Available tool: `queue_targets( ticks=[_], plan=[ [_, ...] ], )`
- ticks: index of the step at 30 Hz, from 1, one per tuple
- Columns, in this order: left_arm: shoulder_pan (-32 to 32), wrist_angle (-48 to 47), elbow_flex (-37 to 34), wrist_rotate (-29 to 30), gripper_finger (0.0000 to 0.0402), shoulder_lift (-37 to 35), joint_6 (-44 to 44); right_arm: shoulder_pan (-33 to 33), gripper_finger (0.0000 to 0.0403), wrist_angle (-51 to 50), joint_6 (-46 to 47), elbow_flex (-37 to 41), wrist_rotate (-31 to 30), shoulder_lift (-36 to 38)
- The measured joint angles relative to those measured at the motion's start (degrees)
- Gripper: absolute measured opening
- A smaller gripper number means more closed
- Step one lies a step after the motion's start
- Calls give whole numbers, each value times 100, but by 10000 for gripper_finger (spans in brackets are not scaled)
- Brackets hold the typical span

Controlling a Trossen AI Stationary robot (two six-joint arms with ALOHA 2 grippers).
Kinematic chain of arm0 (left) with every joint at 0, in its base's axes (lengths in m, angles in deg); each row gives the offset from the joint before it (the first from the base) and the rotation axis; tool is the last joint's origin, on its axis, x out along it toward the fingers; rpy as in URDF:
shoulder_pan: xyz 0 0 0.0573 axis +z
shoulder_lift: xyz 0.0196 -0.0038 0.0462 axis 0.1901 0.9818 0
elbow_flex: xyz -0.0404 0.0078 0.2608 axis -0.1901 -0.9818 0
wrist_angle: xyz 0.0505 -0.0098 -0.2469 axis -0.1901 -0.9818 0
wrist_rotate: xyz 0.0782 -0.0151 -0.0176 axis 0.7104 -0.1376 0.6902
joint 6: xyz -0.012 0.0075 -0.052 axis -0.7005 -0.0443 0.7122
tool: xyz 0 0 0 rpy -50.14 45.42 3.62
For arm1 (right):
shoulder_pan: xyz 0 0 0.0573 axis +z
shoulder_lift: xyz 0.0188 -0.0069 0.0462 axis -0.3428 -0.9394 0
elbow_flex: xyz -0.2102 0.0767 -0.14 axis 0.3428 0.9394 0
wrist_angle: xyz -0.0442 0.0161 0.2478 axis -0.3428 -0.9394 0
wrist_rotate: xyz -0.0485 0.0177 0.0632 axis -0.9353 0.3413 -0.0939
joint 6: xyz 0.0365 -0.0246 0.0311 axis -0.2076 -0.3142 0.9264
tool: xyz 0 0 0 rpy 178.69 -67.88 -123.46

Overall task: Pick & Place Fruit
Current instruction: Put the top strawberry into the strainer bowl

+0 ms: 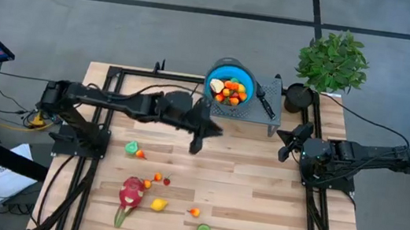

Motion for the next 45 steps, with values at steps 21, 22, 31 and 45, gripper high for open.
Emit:
queue_targets(
  ticks=[21,22,31,45],
  plan=[
    [-1420,-2738,2,1443,22,-152,3600,-2,0,2,-2,0,0,0],
    [-1432,-2803,2,1445,21,-152,3705,-2,0,2,-2,0,0,0],
    [-1517,-3258,2,1451,37,-152,3705,-2,0,0,-2,0,0,0],
    [-1520,-3633,-425,1444,198,-149,3697,-2,0,-2,-4,0,0,0]
  ],
)
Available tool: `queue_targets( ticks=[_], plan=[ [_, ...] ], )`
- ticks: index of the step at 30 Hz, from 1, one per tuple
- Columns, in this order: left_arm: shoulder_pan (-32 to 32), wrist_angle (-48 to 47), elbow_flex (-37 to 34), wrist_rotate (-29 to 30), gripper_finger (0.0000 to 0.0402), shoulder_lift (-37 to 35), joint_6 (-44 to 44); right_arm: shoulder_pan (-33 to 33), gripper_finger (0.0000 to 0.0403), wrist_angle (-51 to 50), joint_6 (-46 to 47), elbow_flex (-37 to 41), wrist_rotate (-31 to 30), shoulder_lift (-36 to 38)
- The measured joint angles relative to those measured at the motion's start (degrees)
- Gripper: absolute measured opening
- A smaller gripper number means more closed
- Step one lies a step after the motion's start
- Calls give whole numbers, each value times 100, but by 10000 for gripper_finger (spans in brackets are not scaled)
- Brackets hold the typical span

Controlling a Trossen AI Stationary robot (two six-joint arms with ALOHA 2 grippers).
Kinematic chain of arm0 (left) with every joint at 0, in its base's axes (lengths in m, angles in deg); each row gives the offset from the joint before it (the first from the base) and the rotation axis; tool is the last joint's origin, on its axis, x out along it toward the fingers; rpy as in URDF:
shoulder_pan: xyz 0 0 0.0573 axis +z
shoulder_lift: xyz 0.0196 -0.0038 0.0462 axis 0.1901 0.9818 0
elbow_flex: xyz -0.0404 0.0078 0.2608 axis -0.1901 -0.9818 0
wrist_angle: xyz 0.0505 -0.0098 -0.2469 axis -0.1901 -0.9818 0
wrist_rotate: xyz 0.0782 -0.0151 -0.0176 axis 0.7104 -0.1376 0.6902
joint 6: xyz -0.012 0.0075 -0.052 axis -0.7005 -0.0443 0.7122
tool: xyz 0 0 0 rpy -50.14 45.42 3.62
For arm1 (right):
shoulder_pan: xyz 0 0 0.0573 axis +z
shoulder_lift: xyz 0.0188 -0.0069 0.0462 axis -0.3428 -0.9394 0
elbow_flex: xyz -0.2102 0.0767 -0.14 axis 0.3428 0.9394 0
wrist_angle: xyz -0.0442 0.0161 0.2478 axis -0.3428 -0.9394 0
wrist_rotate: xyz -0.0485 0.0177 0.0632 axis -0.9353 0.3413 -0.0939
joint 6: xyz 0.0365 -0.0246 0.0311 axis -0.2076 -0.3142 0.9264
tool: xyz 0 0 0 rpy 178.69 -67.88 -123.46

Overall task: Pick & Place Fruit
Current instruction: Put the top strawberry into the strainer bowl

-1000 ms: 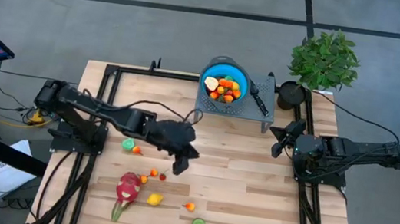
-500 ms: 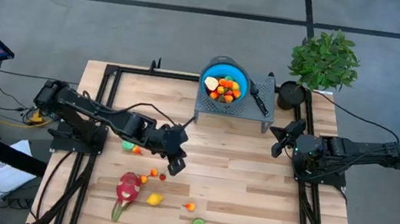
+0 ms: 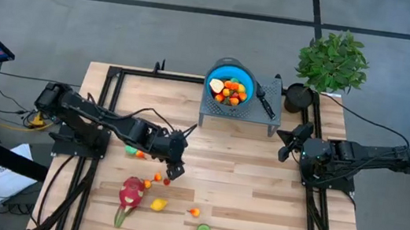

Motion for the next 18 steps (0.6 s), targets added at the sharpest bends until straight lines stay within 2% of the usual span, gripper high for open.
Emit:
queue_targets(
  ticks=[6,13,18],
  plan=[
    [-172,624,-1095,-170,218,3,296,0,0,0,0,0,0,0],
    [-242,2252,-1934,-169,198,3,345,0,0,0,0,0,0,0],
    [-242,2462,-2249,-168,184,3,440,0,0,-2,0,0,0,0]
  ],
)
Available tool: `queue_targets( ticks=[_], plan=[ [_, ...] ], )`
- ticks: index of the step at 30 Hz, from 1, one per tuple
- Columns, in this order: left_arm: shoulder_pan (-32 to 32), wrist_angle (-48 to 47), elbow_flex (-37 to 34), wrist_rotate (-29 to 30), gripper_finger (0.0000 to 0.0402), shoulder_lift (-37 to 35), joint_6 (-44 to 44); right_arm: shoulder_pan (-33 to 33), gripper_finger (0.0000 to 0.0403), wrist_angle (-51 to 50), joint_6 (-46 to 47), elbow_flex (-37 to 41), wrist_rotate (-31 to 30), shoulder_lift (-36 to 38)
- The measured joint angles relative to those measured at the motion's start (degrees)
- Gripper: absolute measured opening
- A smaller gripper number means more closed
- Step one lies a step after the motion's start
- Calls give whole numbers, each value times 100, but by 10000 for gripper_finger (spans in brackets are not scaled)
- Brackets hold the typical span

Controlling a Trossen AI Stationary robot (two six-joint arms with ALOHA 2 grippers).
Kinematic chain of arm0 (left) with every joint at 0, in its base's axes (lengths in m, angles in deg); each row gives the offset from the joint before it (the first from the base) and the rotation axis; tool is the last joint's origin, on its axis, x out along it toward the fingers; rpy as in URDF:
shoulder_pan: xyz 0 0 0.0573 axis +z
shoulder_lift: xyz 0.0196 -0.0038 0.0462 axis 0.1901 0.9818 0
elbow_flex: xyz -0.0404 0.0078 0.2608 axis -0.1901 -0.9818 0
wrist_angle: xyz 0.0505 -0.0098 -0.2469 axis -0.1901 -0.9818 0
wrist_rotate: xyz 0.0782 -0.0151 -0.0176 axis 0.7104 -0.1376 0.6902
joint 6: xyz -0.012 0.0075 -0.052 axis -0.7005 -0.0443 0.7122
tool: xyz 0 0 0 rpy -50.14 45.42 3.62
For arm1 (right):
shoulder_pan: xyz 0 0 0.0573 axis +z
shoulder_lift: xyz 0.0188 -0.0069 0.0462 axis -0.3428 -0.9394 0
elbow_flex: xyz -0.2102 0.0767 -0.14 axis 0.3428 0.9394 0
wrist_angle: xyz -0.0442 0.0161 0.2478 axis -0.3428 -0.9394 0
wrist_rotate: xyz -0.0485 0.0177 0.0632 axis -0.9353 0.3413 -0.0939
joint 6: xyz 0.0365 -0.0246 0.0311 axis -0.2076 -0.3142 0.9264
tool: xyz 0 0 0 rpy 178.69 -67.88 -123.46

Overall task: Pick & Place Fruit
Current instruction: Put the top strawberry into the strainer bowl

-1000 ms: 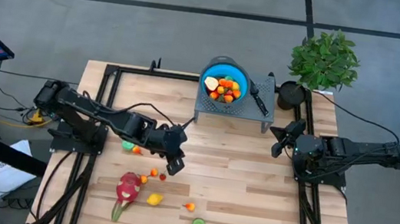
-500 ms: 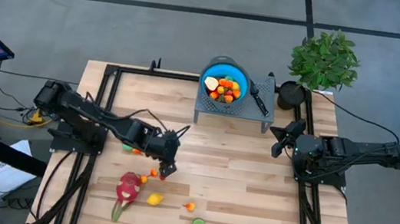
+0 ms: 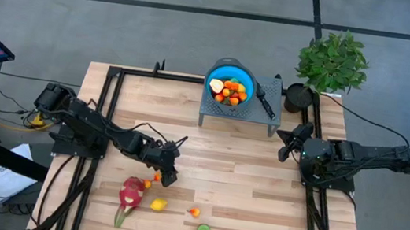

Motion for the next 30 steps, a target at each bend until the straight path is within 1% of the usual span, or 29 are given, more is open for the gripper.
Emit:
queue_targets(
  ticks=[4,7,14,20,30],
  plan=[
    [0,69,-215,-29,176,0,266,0,0,0,0,0,0,0],
    [1,220,-372,-213,171,0,337,0,0,0,0,0,0,0],
    [-167,999,-702,-313,163,0,338,0,0,0,0,0,0,0],
    [-258,1053,-823,-317,161,0,338,0,0,0,0,0,0,0],
    [-256,1108,-822,31,159,0,308,0,0,0,0,0,-2,0]
  ],
)
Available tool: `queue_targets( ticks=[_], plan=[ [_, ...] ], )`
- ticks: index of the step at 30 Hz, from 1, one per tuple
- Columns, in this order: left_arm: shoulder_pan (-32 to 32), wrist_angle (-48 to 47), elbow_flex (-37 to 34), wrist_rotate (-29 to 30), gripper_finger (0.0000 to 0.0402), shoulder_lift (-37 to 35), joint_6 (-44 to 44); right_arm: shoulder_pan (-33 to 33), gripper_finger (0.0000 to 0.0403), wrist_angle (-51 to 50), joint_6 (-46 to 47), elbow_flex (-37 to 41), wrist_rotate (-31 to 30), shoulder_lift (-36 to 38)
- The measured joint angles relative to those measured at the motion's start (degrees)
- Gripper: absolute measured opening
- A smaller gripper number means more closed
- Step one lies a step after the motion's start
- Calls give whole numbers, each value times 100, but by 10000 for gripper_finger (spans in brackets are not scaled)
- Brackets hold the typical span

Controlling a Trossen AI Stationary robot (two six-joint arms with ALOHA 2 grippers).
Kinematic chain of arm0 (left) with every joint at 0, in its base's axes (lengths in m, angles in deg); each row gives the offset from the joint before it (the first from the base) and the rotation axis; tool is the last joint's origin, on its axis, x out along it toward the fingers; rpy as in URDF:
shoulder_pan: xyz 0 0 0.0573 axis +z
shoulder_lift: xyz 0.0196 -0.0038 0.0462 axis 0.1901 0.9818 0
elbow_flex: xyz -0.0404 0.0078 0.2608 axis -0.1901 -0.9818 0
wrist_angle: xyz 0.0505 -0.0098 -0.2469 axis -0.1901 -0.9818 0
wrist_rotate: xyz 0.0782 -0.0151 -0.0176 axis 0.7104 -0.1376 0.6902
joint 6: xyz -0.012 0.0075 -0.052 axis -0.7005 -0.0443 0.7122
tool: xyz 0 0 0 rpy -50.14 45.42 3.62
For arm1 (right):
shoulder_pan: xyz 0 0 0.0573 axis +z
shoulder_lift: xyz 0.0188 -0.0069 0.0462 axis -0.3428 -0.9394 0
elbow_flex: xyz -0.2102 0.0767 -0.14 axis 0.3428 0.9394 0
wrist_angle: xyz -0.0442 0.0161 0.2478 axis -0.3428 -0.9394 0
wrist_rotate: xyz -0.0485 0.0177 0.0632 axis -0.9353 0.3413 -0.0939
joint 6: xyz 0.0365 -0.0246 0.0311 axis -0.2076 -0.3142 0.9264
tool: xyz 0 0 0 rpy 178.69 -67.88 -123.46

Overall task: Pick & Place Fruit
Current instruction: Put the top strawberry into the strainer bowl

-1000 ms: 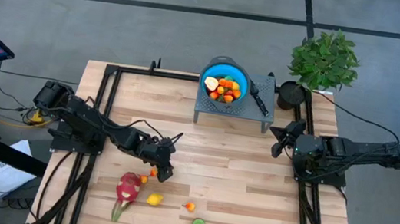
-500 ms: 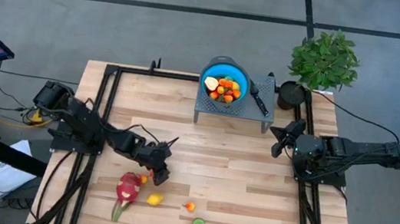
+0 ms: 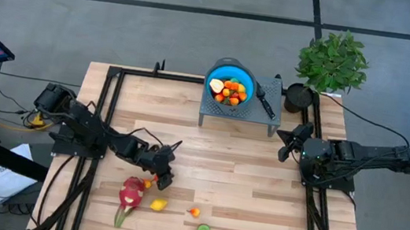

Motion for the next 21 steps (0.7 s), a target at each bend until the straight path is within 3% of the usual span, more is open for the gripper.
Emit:
queue_targets(
  ticks=[21],
  plan=[
    [0,157,1,45,157,374,-62,0,0,-4,0,0,-1,-2]
  ],
)
